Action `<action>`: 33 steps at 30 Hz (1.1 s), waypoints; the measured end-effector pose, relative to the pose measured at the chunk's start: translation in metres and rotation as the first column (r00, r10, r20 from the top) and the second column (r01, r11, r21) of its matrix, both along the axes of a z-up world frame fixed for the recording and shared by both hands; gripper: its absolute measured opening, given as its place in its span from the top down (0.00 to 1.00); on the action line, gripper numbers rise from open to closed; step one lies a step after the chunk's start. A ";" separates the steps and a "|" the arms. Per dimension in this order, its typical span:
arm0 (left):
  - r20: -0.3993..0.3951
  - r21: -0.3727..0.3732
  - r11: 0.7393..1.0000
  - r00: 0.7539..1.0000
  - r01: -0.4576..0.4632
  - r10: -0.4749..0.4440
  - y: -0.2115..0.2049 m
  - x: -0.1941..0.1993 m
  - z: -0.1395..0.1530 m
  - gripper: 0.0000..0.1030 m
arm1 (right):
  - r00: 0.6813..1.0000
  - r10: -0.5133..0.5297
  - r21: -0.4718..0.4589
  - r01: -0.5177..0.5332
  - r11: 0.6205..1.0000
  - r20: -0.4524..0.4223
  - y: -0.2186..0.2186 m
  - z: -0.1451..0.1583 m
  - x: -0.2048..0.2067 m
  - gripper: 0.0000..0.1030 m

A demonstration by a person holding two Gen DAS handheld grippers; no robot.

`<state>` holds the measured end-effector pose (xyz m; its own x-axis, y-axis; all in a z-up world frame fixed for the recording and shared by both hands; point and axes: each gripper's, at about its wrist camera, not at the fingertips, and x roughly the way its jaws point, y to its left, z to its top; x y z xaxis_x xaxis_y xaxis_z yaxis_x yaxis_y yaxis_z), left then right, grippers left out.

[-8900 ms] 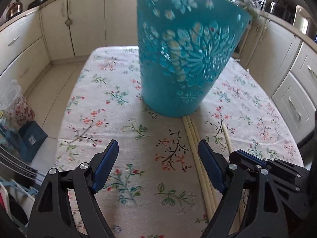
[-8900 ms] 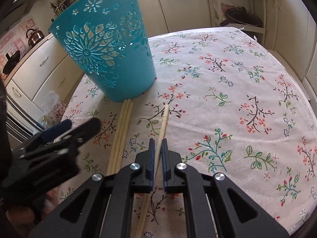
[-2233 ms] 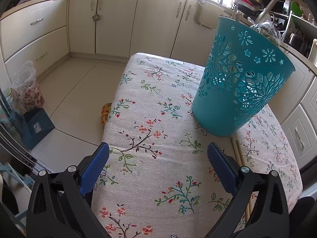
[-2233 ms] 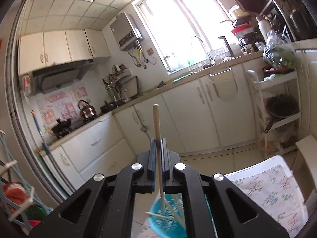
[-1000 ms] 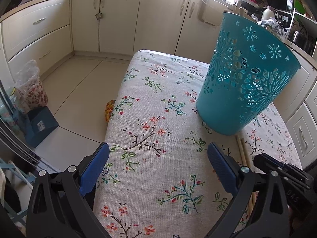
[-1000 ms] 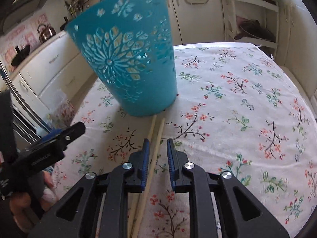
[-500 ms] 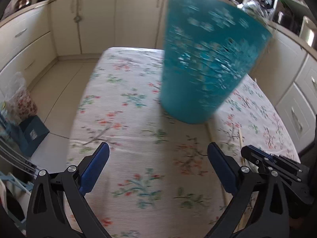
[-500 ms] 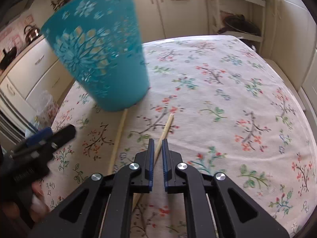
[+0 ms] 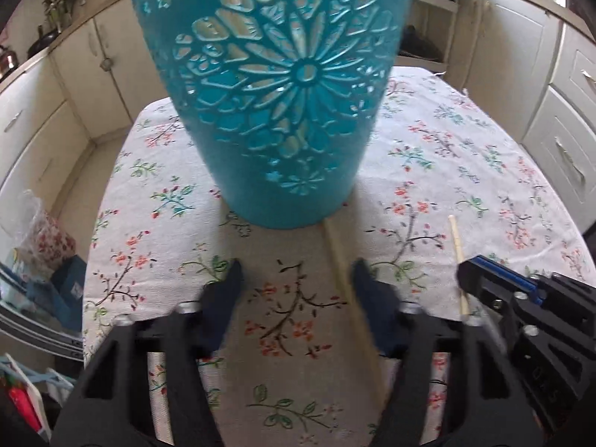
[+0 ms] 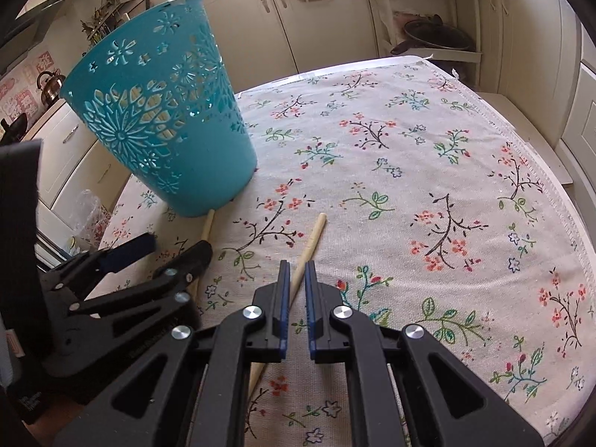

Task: Organize utensils
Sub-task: 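Grasp another chopstick with the left gripper while the right gripper grasps one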

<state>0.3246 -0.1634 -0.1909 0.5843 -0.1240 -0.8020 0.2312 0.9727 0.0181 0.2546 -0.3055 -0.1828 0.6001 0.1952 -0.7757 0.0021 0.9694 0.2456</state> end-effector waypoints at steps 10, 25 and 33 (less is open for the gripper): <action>0.004 -0.089 0.993 0.997 -0.075 0.076 0.041 -0.037 0.000 0.95 | 0.985 0.173 -0.024 -0.173 0.985 -0.006 0.028 0.000 -0.004 0.92; -0.037 -0.120 0.988 0.995 -0.094 0.091 0.066 -0.042 0.004 0.52 | 0.994 0.107 0.000 -0.107 0.994 0.026 0.022 0.002 -0.005 0.85; -0.018 -0.076 0.993 0.996 -0.086 0.084 0.062 -0.039 0.003 0.52 | 0.994 0.109 -0.022 -0.109 0.994 0.028 0.028 0.002 -0.005 0.80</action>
<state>0.2858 -0.1018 -0.1875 0.5832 -0.1358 -0.8009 0.1473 0.9873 -0.0602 0.2500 -0.2780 -0.1813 0.5983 0.2448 -0.7629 -0.1104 0.9683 0.2240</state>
